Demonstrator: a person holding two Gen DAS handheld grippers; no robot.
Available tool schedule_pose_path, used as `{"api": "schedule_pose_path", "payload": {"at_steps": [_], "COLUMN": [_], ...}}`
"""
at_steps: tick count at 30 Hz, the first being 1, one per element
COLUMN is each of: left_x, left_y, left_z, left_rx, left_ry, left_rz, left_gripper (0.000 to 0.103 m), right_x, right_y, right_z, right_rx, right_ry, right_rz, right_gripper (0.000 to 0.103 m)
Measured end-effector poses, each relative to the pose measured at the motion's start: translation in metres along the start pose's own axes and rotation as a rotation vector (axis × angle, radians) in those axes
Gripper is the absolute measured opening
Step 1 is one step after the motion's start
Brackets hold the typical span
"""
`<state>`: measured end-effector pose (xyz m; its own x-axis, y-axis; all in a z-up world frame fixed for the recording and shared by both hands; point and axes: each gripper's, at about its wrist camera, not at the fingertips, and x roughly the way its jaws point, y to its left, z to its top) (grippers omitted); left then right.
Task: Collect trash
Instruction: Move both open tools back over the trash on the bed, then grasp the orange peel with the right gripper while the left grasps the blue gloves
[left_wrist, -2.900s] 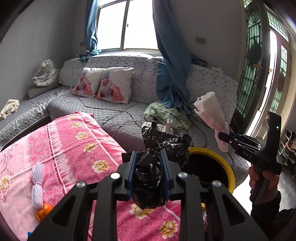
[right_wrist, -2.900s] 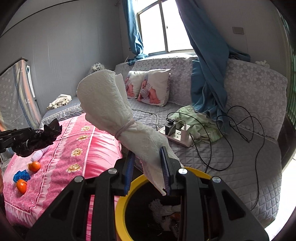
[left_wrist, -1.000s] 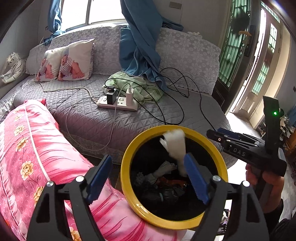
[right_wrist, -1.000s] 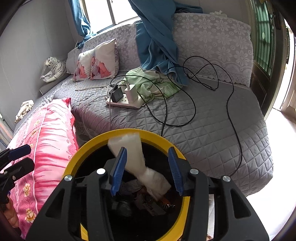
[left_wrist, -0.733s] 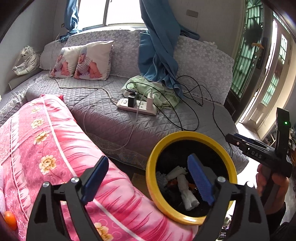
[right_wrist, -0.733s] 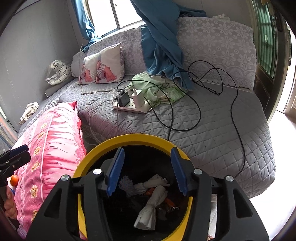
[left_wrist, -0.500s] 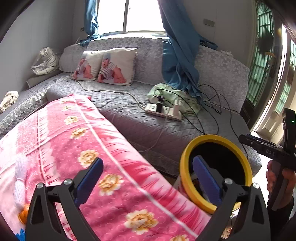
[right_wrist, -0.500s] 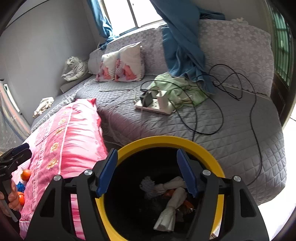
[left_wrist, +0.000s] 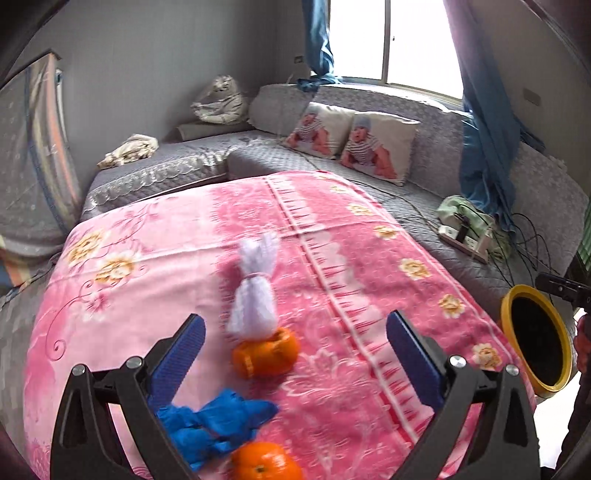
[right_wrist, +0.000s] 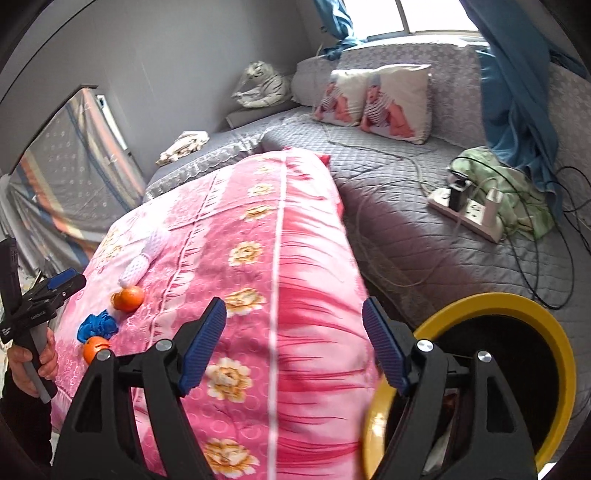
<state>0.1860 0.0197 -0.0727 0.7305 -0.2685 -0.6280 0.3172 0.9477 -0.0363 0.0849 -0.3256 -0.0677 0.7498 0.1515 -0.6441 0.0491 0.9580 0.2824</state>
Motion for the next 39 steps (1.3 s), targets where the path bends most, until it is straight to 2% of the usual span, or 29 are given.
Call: {"api": "schedule_pose_path", "payload": {"at_steps": [5,11,16,21,28,33,39], "left_x": [-0.015,-0.02,-0.019,-0.017,-0.009,-0.003,0.005], "left_y": [0.054,0.09,0.103,0.107,0.101,0.097,0.095], "left_z": [-0.02,-0.047,-0.064,-0.072,-0.08,-0.084,-0.082], "left_rx": [-0.068,-0.099,-0.103,-0.087,-0.044,-0.018,0.003], "left_ry": [0.003,0.041,0.069,0.099,0.148,0.181,0.208], "left_rz": [0.059,0.1,0.087,0.049,0.025,0.0,-0.024], "left_gripper": [0.095,0.095,0.095,0.095,0.095,0.095,0.095], "right_x": [0.035,0.074,0.108,0.132,0.155,0.166,0.18], "right_y": [0.068,0.137,0.185,0.223,0.258,0.271,0.277], "right_z": [0.011,0.006,-0.006,-0.01,-0.016,-0.019,-0.019], "right_rx": [-0.101,-0.227,-0.321,-0.402,-0.542,-0.61,-0.632], "right_ry": [0.049,0.137,0.228,0.269,0.263,0.275,0.306], "right_rz": [0.101,0.183,0.237,0.257,0.191,0.184,0.198], "right_gripper": [0.072,0.072,0.072,0.072,0.071,0.067,0.061]}}
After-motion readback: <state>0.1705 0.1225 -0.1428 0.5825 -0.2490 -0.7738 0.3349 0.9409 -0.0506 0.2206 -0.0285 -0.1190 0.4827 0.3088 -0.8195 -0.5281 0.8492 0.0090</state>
